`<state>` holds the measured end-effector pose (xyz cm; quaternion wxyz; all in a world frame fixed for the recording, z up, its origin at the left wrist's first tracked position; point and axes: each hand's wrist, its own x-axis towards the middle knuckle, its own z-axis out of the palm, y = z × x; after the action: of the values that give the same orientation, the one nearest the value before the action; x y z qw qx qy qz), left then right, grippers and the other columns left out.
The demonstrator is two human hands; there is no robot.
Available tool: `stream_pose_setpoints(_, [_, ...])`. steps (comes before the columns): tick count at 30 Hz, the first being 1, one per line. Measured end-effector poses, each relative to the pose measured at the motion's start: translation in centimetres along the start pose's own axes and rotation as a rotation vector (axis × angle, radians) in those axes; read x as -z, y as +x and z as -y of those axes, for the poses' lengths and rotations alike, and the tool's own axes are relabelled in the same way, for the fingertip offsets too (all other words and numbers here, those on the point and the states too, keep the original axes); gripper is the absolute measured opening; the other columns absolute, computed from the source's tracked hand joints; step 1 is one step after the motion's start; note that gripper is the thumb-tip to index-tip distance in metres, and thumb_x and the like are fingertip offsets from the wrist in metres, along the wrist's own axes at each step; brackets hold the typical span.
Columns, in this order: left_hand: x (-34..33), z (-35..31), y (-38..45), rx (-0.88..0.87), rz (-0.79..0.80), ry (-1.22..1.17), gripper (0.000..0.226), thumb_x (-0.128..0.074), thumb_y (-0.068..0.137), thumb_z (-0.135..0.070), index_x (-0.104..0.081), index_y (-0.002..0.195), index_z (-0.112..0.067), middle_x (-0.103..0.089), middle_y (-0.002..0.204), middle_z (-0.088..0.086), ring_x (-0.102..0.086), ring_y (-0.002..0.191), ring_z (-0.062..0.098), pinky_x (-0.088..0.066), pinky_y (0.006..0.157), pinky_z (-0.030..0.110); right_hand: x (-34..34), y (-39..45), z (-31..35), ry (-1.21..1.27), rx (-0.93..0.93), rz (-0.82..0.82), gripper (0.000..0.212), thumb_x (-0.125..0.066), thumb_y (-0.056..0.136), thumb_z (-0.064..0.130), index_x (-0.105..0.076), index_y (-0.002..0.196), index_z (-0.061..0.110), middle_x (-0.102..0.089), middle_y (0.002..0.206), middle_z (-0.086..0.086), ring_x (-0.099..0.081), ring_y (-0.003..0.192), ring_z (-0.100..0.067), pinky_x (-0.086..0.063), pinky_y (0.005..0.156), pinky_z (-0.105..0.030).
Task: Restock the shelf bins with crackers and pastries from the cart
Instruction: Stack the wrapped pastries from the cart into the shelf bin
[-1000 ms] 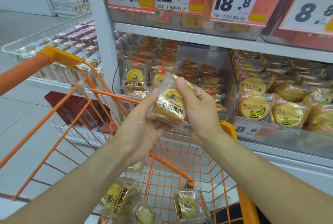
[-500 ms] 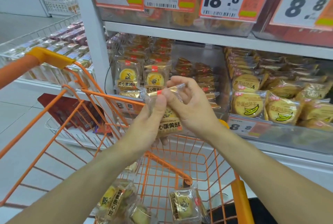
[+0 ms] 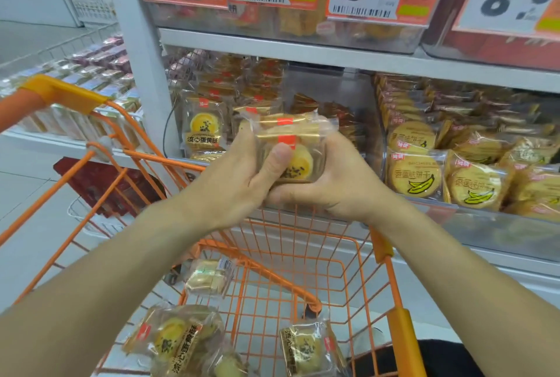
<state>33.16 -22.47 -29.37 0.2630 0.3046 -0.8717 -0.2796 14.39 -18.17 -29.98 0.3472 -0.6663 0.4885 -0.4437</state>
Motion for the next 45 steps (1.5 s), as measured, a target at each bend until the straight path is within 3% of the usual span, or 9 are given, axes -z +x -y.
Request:
stream_pose_setpoints(5, [0.5, 0.9, 2.2, 0.044, 0.081, 0.162, 0.060, -0.037, 0.088, -0.072, -0.054, 0.125, -0.029, -0.057, 0.118, -0.008, -0.055, 0.110, 0.009, -0.050, 0.093, 0.040, 1.4, -0.3, -1.7, -0.092, -0.008, -0.097, 0.094, -0.097, 0.062, 0.019, -0.042, 0.137, 0.013, -0.064, 0.126, 0.000, -0.065, 0.117, -0.014, -0.054, 0.099, -0.040])
stream_pose_setpoints(9, [0.5, 0.1, 3.7, 0.010, -0.031, 0.283, 0.081, -0.007, 0.085, -0.081, -0.056, 0.123, -0.028, -0.048, 0.129, 0.003, -0.036, 0.127, 0.021, -0.031, 0.105, 0.038, 0.9, 0.5, -2.5, -0.055, -0.075, -0.212, 0.088, -0.095, 0.063, 0.042, -0.053, 0.134, 0.011, -0.068, 0.126, -0.002, -0.066, 0.117, -0.016, -0.054, 0.100, -0.043])
stream_pose_setpoints(11, [0.4, 0.9, 4.8, 0.051, -0.175, 0.298, 0.075, -0.007, 0.095, -0.065, -0.055, 0.128, -0.018, -0.043, 0.138, 0.012, -0.030, 0.135, 0.026, -0.025, 0.110, 0.041, 0.7, 0.7, -2.4, -0.072, -0.103, -0.348, 0.081, -0.094, 0.065, 0.043, -0.055, 0.129, 0.015, -0.069, 0.120, 0.002, -0.068, 0.107, -0.008, -0.057, 0.093, -0.032])
stream_pose_setpoints(13, [-0.3, 2.1, 5.5, 0.097, -0.281, 0.477, 0.066, -0.018, 0.099, -0.047, -0.044, 0.141, -0.003, -0.037, 0.147, 0.022, -0.028, 0.139, 0.038, -0.024, 0.115, 0.048, 0.5, 1.1, -2.1, -0.034, -0.140, -0.467, 0.076, -0.093, 0.066, 0.039, -0.052, 0.126, 0.017, -0.068, 0.115, 0.005, -0.069, 0.100, -0.004, -0.058, 0.087, -0.024])
stream_pose_setpoints(18, [-2.8, 4.8, 5.1, 0.122, -0.153, 0.665, 0.071, -0.036, 0.095, -0.038, -0.016, 0.156, -0.009, -0.021, 0.160, 0.020, -0.014, 0.148, 0.038, -0.004, 0.122, 0.051, 1.4, 5.4, -3.9, -0.096, -0.300, -0.611, 0.102, -0.093, 0.042, 0.063, -0.055, 0.123, 0.015, -0.068, 0.116, 0.002, -0.067, 0.106, -0.015, -0.057, 0.094, -0.040])
stream_pose_setpoints(24, [-2.9, 5.4, 4.7, 0.087, -0.162, 0.677, 0.074, -0.031, 0.091, -0.039, -0.013, 0.156, -0.010, -0.017, 0.161, 0.018, -0.010, 0.150, 0.035, 0.000, 0.123, 0.050, 2.8, 11.3, -5.7, -0.197, -0.336, -0.595, 0.074, -0.087, 0.076, 0.024, -0.046, 0.137, 0.015, -0.058, 0.132, 0.000, -0.056, 0.114, -0.013, -0.046, 0.077, -0.004])
stream_pose_setpoints(30, [-3.0, 5.8, 4.7, 0.054, -0.188, 0.666, 0.072, -0.034, 0.094, -0.038, -0.011, 0.156, -0.011, -0.014, 0.162, 0.018, -0.007, 0.151, 0.034, 0.001, 0.123, 0.049, 3.4, 14.8, -7.6, -0.441, -0.310, -0.562, 0.074, -0.074, 0.085, 0.051, -0.044, 0.140, 0.014, -0.059, 0.133, -0.002, -0.057, 0.116, -0.016, -0.046, 0.092, -0.027])
stream_pose_setpoints(37, [-3.2, 5.9, 4.9, 0.065, -0.210, 0.675, 0.074, -0.032, 0.092, -0.041, -0.010, 0.156, -0.011, -0.013, 0.162, 0.018, -0.006, 0.151, 0.034, 0.000, 0.123, 0.049, 1.8, 16.6, -7.6, -0.527, -0.328, -0.772, 0.070, -0.066, 0.095, 0.039, -0.034, 0.148, 0.006, -0.057, 0.139, -0.012, -0.055, 0.127, -0.029, -0.043, 0.101, -0.033])
stream_pose_setpoints(45, [-3.2, 5.9, 4.9, 0.066, -0.225, 0.665, 0.075, -0.037, 0.092, -0.040, -0.012, 0.156, -0.011, -0.016, 0.161, 0.018, -0.009, 0.151, 0.033, -0.001, 0.123, 0.049, 0.7, 17.4, -8.3, -0.406, -0.390, -0.527, 0.076, -0.050, 0.104, 0.032, -0.001, 0.159, 0.012, -0.022, 0.163, -0.014, -0.030, 0.146, -0.035, -0.028, 0.118, -0.047])
